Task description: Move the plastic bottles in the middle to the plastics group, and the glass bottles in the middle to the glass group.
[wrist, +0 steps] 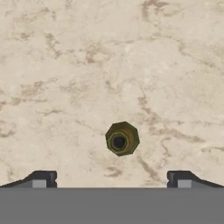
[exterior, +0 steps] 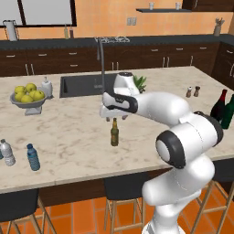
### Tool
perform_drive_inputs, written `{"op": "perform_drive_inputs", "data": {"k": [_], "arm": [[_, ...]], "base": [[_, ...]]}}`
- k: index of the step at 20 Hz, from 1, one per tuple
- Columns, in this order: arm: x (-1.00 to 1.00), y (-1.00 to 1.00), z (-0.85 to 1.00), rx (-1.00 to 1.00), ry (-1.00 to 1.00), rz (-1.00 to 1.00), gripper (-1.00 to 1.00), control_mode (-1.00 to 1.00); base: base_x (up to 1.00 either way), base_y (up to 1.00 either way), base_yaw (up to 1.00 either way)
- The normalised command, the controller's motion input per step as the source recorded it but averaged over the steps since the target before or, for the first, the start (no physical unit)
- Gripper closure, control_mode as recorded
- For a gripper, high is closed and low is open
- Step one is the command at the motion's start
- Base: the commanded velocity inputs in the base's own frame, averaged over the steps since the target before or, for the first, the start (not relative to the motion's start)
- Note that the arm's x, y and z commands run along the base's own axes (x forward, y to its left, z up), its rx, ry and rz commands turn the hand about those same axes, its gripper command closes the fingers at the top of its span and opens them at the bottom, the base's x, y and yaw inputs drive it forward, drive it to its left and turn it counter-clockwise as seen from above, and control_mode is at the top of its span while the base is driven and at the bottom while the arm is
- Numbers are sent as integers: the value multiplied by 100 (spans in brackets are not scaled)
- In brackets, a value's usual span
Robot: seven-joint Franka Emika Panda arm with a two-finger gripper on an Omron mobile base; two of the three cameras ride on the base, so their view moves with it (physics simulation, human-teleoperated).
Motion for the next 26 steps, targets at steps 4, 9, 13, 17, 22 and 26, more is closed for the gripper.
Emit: {"op": "perform_drive_inputs", "data": {"k": [4,9,13,17,22,26], "arm": [[13,1,-17,0,-3,0,-100,-100],[15,0,-20,0,-8,0,-100,-100],[0,0,-11,0,-11,0,-100,-100],[0,0,-12,0,-9,0,-100,-100],[-12,0,-2,0,-5,0,-100,-100],[5,0,-18,0,-7,0,-100,-100]], "base": [[0,0,0],[0,0,0],[0,0,0],[0,0,0],[0,0,0],[0,0,0]]}}
